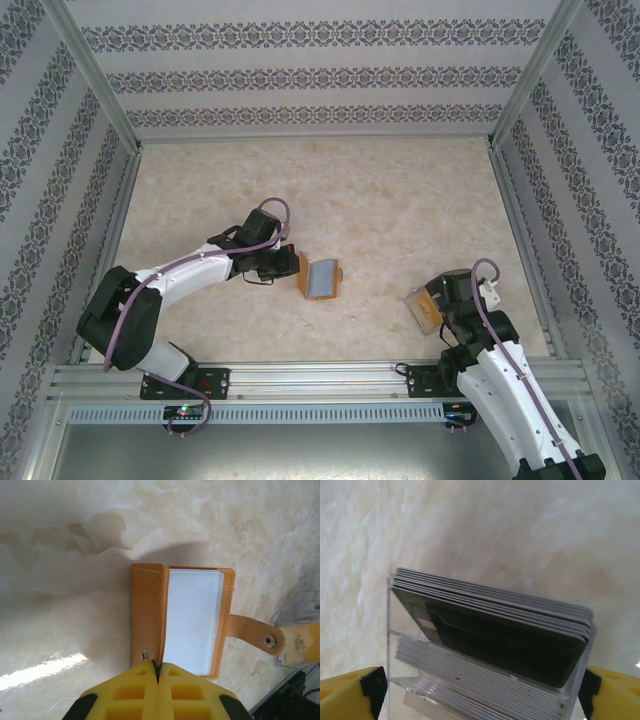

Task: Put the credit cards into the card holder
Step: Move the storage box to the center of the table.

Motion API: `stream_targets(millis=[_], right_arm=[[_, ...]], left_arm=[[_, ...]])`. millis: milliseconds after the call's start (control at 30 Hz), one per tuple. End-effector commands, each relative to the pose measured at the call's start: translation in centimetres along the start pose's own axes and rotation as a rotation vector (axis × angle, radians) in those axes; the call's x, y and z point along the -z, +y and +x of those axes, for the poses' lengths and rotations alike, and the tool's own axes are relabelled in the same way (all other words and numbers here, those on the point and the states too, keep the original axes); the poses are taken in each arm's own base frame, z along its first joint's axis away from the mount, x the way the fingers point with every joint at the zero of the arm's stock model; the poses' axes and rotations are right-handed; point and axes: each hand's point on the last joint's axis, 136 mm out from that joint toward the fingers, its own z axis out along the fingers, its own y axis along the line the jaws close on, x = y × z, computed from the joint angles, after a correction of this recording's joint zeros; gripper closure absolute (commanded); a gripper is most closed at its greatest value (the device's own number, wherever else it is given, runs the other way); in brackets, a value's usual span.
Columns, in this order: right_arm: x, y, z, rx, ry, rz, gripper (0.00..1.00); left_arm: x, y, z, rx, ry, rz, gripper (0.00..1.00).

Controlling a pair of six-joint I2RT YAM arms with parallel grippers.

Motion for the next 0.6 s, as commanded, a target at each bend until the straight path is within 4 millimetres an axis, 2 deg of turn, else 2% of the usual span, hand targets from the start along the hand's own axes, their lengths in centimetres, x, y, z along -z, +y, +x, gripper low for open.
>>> stream_targets(millis=[0,200,400,567], right_arm=[[-0.5,4.2,1.3,-0.024,0.094,-0.175,0.03],[-0.8,7.4,1.9,0.014,0.145,-0.255,0.03],[-0.7,9.9,3.7,0.067,0.219,-0.273,0.03],[-0.8,10.2,5.5,0.115,0.248,-0.224,0.03]], left_arm=[[0.1,-0.6,-0.8,-0.039,0.016,0.004,1.00],[-0.5,0.1,-0.6,-0.084,0.093,-0.062,1.00],[-1.2,0.4,-0.5,-0.109,0.137,-0.109,0.99],[0.3,2.7,-0.4,-0.216,0.184,-0.319,1.00]])
